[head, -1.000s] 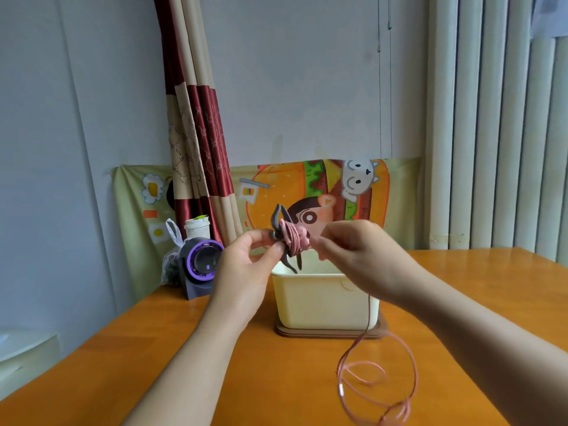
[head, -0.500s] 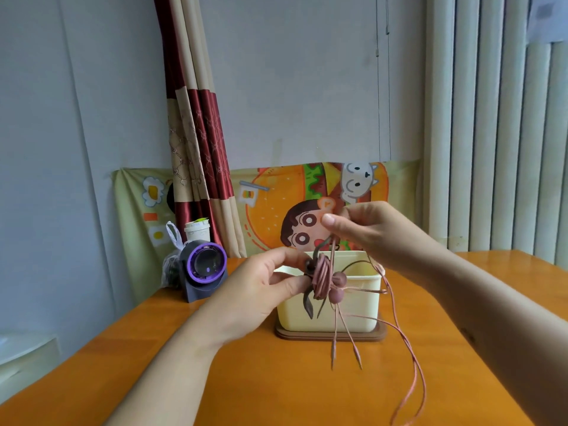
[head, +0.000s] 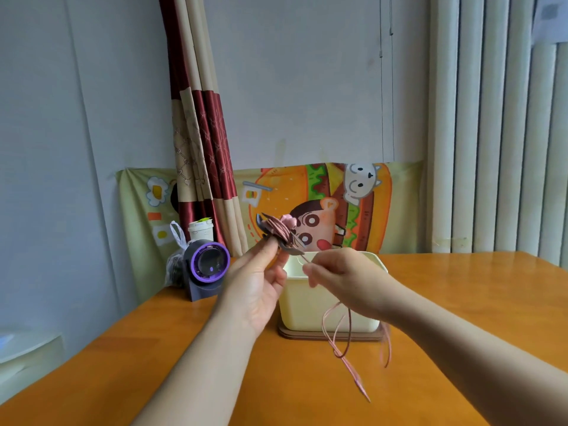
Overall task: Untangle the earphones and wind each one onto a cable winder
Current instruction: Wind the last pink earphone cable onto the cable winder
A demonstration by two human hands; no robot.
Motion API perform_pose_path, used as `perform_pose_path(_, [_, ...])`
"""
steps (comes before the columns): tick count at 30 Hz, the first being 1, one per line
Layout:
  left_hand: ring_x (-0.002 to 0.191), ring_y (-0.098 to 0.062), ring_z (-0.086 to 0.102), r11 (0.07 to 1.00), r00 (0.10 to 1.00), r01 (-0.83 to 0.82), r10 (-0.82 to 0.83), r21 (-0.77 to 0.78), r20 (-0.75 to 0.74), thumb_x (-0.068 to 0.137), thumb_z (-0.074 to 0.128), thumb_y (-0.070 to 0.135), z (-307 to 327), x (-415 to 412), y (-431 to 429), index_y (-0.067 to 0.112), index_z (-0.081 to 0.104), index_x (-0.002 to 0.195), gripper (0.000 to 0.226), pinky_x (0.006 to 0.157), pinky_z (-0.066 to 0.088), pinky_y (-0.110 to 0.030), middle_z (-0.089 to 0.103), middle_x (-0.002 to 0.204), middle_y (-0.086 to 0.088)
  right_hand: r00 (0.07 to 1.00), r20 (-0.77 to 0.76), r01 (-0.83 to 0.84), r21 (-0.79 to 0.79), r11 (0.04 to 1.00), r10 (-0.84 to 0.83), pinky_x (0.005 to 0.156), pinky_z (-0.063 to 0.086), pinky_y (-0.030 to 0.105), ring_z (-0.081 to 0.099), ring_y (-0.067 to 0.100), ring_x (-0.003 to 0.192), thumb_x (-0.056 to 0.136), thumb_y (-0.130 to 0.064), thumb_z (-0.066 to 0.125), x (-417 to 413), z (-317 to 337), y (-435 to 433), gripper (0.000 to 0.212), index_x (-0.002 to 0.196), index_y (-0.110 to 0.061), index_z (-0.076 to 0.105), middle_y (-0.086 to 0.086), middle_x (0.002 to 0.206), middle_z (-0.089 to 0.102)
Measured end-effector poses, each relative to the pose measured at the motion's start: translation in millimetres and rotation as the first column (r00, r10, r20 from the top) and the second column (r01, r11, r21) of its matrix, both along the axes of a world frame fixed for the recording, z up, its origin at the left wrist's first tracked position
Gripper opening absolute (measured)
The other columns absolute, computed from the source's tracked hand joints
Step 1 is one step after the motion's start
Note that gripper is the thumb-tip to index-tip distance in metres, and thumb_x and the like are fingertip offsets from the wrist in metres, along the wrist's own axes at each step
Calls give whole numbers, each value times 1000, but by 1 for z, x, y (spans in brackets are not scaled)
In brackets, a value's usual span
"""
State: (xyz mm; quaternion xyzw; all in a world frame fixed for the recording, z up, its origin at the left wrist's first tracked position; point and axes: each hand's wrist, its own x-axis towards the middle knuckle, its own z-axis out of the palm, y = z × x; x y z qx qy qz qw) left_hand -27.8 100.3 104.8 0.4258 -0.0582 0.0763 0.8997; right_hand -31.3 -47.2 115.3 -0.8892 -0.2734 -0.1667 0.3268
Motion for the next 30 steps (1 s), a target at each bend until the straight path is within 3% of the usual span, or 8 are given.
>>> perform_pose_path(3, [78,-10,61,999,998,-43,42,-16,-53,93,59,7,-8,6,-2,7,68,108,17,49,35,-13,71,103,-6,1000,4,23,-205,978,-23,52,40,23,46,8,52,95,-23,49,-7,2,-1,23,88,-13,68,-1,69,59])
perform_pose_path(8, [88,-13,60,894,975,-223,205,389,87,94,61,14,-19,13,3,13,67,117,24,59,38,-20,73,109,-4,999,2,48,-269,962,-49,57,51,26,63,12,54,95,-26,50,-10,12,-17,21,95,-20,70,0,77,69])
perform_pose_path(15, [79,-12,59,991,992,-94,100,91,-70,91,61,8,-13,8,7,7,69,106,17,50,35,-14,69,105,-9,999,41,40,-281,959,-30,52,42,10,55,-7,56,95,-29,53,-9,18,-24,20,101,-25,72,-13,85,65])
perform_pose_path(19, [82,-10,60,944,988,-150,154,294,10,92,63,13,-18,10,5,11,70,109,18,56,35,-17,74,97,-1,998,55,25,-307,951,-8,56,47,11,58,-3,63,94,-29,54,-12,20,-22,21,103,-24,72,-11,91,68])
perform_pose_path(21, [92,-10,64,792,967,-254,220,555,128,92,63,19,-22,12,5,18,69,109,18,66,42,-22,73,98,5,996,82,43,-318,947,-17,55,48,11,58,-3,58,95,-28,54,-14,23,-23,21,103,-21,73,-13,82,65])
perform_pose_path(23, [100,-8,63,545,945,-327,210,772,252,91,64,25,-24,11,6,26,66,105,14,77,47,-25,71,100,12,986,156,113,-361,926,-60,58,50,15,59,1,62,94,-28,55,-14,28,-26,21,100,-19,72,-13,80,63])
perform_pose_path(25, [97,-6,66,393,949,-314,122,864,290,92,64,27,-25,5,6,28,64,102,10,80,52,-27,72,97,11,969,226,187,-418,889,-98,66,54,21,61,5,72,91,-32,58,-14,32,-30,20,100,-21,72,-11,85,65])
perform_pose_path(30, [91,-8,65,145,953,-281,-79,949,294,94,61,19,-27,-5,6,30,63,100,13,86,54,-39,69,99,12,951,294,251,-553,794,-96,65,51,21,59,5,74,82,-46,66,-14,42,-36,19,93,-30,69,-15,82,61])
